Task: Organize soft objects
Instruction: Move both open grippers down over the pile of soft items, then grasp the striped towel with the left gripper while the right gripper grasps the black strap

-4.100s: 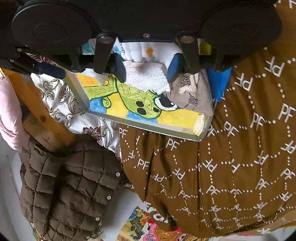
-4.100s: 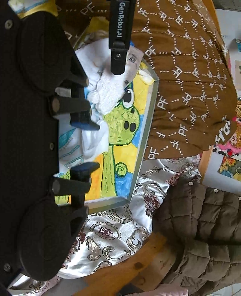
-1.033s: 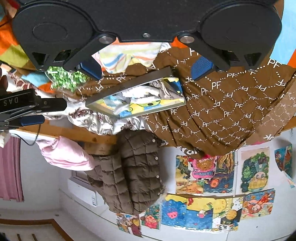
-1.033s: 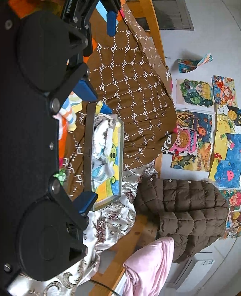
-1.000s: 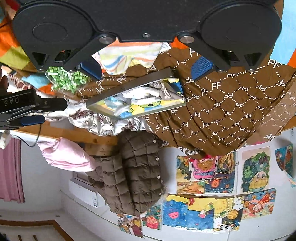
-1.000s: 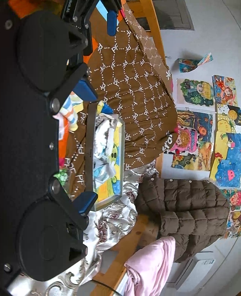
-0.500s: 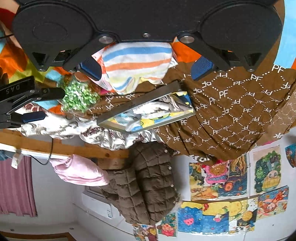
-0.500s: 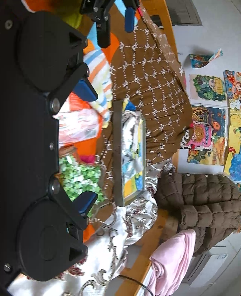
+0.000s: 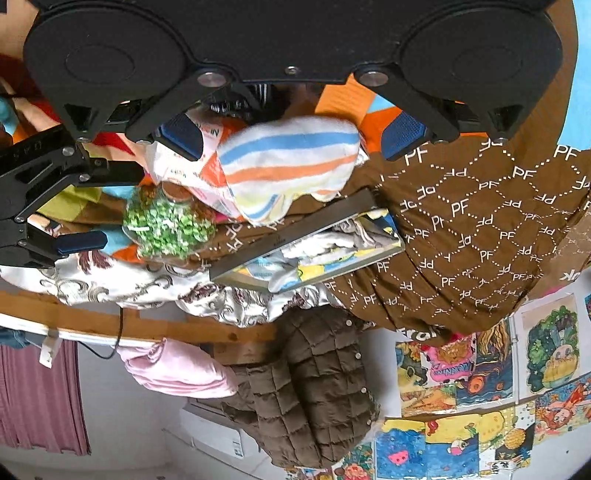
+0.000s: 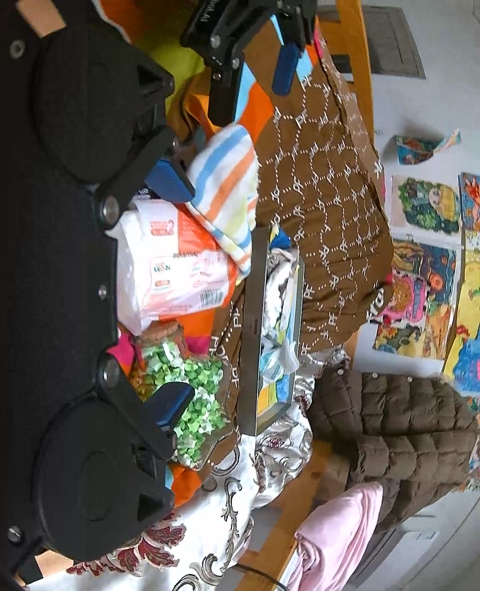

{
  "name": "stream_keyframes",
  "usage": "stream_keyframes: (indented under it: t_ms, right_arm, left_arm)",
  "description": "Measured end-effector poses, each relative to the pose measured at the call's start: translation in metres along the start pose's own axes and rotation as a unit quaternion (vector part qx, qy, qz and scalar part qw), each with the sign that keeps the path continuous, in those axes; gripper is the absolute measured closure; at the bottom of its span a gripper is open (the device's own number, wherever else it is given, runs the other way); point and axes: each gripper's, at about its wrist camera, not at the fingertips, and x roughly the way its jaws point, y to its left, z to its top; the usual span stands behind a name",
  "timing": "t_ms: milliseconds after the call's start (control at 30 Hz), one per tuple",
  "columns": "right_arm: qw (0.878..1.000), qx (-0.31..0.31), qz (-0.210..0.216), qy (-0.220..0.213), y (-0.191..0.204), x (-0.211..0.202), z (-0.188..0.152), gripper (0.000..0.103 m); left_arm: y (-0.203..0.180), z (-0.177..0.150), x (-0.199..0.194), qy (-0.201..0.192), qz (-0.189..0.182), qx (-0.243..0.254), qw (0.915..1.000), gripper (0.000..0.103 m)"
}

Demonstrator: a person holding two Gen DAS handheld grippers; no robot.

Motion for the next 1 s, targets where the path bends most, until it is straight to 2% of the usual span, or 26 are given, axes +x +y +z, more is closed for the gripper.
stream_keyframes:
  t_ms: [267, 467, 633, 1000]
  right_arm:
    - [0.997, -0.032, 0.062, 0.009, 0.020, 0.004, -0.014, 0.001]
    - [0.987, -0.080, 0.139, 0.012, 0.044, 0.009, -0.020, 0.001]
    - [0.978, -0.106, 0.176, 0.028, 0.065, 0.019, -0.024, 0.009]
    - [0.973, -0.083, 0.199, 0.086, 0.072, 0.055, -0.031, 0.033]
  left_arm:
    - [0.004, -0.008, 0.004, 0.025, -0.006, 0.024, 0.9994, 0.001]
    - [0.008, -0.007, 0.013, 0.044, -0.033, 0.038, 0.9978, 0.001]
    - [0.011, -0.002, 0.027, 0.050, -0.050, 0.028, 0.9971, 0.001]
    - [0.014, 0.012, 0.060, 0.062, -0.057, 0.045, 0.9955, 0.003]
